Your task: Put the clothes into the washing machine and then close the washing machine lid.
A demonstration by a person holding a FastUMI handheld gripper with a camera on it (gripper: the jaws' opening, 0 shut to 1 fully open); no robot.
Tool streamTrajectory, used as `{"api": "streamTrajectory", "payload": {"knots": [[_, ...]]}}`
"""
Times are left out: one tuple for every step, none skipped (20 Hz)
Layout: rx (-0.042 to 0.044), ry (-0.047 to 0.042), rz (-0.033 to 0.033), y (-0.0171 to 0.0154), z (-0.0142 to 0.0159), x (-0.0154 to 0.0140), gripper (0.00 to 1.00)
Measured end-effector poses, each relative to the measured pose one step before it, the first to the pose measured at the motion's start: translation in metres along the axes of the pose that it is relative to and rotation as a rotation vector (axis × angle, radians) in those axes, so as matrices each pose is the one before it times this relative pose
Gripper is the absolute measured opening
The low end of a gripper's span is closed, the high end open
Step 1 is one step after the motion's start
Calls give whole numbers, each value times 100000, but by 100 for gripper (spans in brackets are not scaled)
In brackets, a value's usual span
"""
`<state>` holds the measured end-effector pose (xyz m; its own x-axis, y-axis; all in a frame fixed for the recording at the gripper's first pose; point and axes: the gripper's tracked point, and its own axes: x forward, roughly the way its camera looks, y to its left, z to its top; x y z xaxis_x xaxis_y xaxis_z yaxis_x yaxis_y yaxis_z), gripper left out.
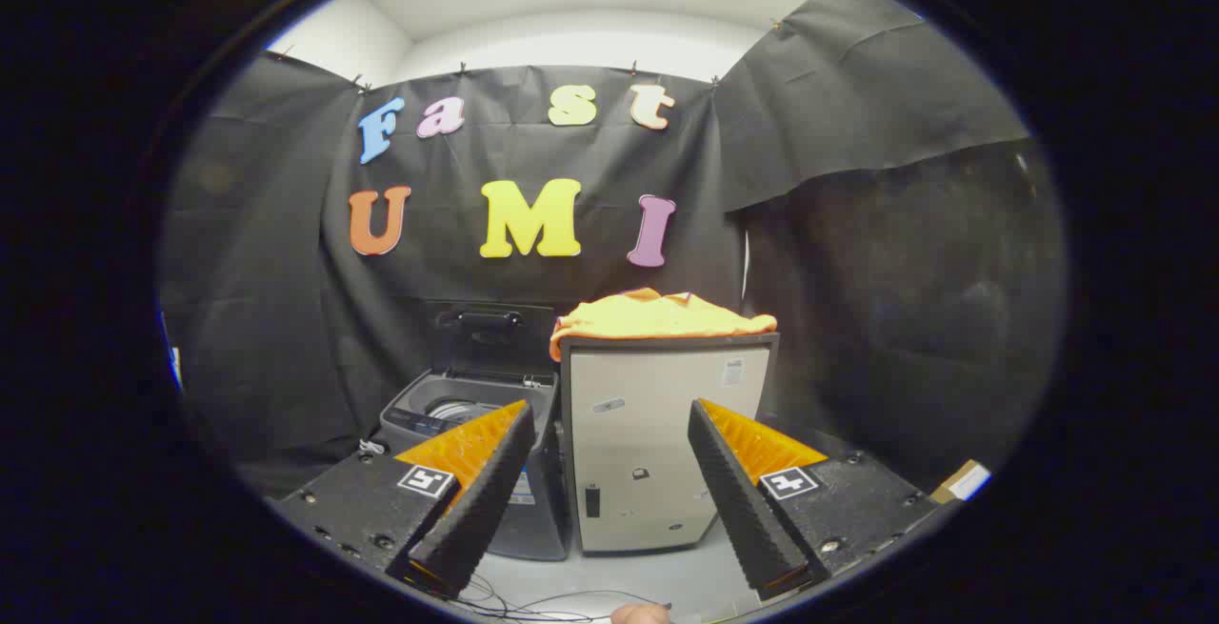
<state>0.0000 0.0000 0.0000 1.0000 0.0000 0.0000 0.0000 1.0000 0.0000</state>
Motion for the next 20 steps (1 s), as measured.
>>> {"api": "streamTrajectory", "payload": {"knots": [[-66, -164, -13, 18, -50, -45, 100], [-156, 249, 53, 33, -24, -7, 100], [180, 33, 53, -7, -115, -3, 100], [151, -116, -202, -57, 41, 49, 100], [25, 1, -166, 7, -49, 1, 100], [14, 68, -346, -99, -6, 18, 100], [94, 20, -292, -68, 53, 4, 100], [149, 179, -211, -73, -16, 119, 100], [57, 103, -221, -92, -34, 20, 100], [30, 36, -137, 42, 94, 23, 100], [60, -61, -222, -44, 125, 178, 100], [-84, -141, -83, 7, 211, 65, 100], [-244, -280, -81, 58, 207, 96, 100], [-388, -234, 37, 74, 300, 172, 100], [-364, -251, 19, 141, 199, 34, 100], [-483, -376, -10, 19, 244, 151, 100], [-642, -69, -223, -31, 156, 100, 100], [-331, 214, 11, 73, 176, 120, 100], [-46, 130, -188, -51, 79, 227, 100], [-474, 120, 102, -10, 193, 224, 100]]}}
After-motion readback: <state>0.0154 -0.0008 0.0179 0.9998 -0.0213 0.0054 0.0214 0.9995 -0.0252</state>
